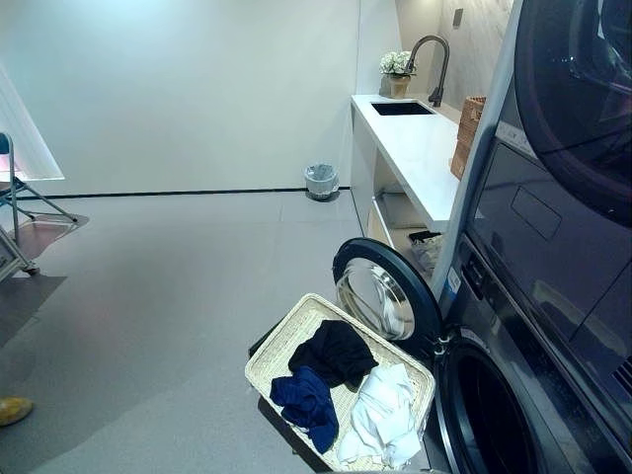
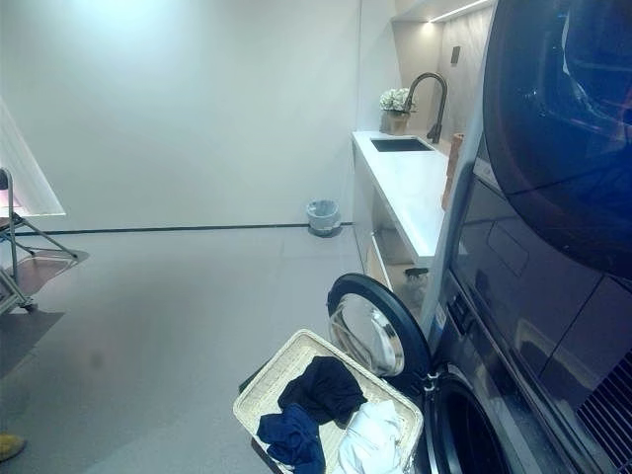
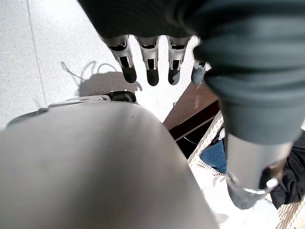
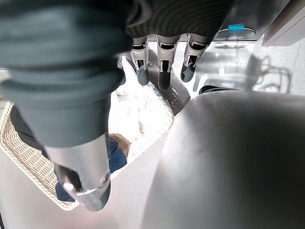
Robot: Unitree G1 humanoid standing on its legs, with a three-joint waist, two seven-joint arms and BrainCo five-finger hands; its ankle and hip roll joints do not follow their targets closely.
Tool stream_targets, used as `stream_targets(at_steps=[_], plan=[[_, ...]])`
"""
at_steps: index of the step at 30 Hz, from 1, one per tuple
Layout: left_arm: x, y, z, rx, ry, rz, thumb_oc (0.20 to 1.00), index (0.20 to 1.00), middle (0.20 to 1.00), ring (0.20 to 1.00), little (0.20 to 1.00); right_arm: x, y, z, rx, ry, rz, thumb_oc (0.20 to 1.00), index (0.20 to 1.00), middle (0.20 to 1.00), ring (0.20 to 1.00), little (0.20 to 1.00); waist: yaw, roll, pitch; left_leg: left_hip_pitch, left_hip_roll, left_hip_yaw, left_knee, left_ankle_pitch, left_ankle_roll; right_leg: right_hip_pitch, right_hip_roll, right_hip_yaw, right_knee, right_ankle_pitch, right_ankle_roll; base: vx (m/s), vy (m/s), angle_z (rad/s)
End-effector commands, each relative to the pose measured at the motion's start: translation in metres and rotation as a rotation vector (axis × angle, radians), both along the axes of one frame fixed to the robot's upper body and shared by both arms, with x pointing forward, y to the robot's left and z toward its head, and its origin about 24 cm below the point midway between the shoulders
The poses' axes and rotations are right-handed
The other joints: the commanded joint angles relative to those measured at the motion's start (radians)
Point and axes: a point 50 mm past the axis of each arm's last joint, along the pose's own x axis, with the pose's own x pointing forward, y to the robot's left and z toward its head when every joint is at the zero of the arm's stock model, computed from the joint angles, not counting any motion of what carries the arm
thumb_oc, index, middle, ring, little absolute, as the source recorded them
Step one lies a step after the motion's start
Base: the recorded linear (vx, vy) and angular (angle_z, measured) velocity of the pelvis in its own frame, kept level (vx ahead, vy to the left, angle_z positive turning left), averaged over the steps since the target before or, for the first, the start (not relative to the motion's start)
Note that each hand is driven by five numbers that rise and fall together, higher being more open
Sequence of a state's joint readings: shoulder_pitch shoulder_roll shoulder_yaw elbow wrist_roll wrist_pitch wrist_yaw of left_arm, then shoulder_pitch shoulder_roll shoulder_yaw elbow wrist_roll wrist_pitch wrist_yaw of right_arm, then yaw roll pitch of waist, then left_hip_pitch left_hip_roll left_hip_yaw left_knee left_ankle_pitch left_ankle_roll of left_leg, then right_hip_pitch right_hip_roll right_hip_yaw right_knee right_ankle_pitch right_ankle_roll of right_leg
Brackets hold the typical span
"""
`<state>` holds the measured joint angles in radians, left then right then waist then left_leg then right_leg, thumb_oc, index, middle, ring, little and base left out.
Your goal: Put the clothes into the washing machine.
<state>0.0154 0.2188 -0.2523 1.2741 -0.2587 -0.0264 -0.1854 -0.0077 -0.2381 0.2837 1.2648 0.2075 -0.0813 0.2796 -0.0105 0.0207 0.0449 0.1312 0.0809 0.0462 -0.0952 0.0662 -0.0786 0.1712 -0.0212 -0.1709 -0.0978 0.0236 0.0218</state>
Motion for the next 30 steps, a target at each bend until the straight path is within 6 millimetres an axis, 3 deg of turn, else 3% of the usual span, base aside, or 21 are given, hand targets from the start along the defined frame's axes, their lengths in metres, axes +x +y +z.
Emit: stream_targets(at_steps=[1, 12, 21, 26, 30], plan=[[0.028, -0.013, 0.003, -0.052, -0.061, 0.012, 1.000, 1.000, 1.000, 1.000, 1.000, 0.031, 0.014, 0.004, 0.019, -0.047, 0.042, 1.000, 1.000, 1.000, 1.000, 1.000, 0.005, -0.033, 0.056, 0.062, -0.133, 0.059, 0.008, -0.138, 0.085, 0.010, 0.011, 0.016, 0.019, -0.049, 0.053, 0.00, 0.000, 0.00], [0.037, -0.008, 0.006, 0.017, -0.132, 0.054, 1.000, 1.000, 1.000, 1.000, 1.000, 0.033, 0.013, 0.005, 0.016, -0.052, 0.040, 1.000, 1.000, 1.000, 1.000, 1.000, 0.005, -0.032, 0.066, 0.059, -0.133, 0.060, 0.008, -0.137, 0.086, 0.007, 0.011, 0.019, 0.022, -0.048, 0.053, 0.01, 0.002, 0.00], [0.079, 0.015, 0.032, 0.540, -0.465, -0.061, 1.000, 1.000, 1.000, 1.000, 1.000, 0.035, 0.009, 0.006, 0.010, -0.066, 0.029, 1.000, 1.000, 1.000, 1.000, 1.000, 0.005, -0.033, 0.090, 0.041, -0.134, 0.058, 0.008, -0.125, 0.083, -0.012, 0.009, 0.026, 0.020, -0.039, 0.055, 0.03, 0.014, 0.00], [0.091, 0.018, 0.041, 0.641, -0.538, -0.081, 1.000, 1.000, 1.000, 1.000, 1.000, 0.042, 0.006, 0.009, 0.004, -0.095, 0.033, 1.000, 1.000, 1.000, 1.000, 1.000, 0.000, -0.031, 0.115, 0.021, -0.133, 0.064, 0.011, -0.118, 0.084, -0.040, 0.006, 0.038, 0.025, -0.030, 0.057, 0.01, 0.033, -0.01], [0.109, 0.021, 0.051, 0.692, -0.585, -0.083, 1.000, 1.000, 1.000, 1.000, 1.000, 0.058, 0.003, 0.016, -0.006, -0.151, 0.051, 1.000, 1.000, 1.000, 1.000, 1.000, -0.014, -0.024, 0.152, -0.025, -0.135, 0.076, 0.034, -0.117, 0.087, -0.096, 0.001, 0.063, 0.037, -0.020, 0.058, -0.06, 0.086, -0.07]])
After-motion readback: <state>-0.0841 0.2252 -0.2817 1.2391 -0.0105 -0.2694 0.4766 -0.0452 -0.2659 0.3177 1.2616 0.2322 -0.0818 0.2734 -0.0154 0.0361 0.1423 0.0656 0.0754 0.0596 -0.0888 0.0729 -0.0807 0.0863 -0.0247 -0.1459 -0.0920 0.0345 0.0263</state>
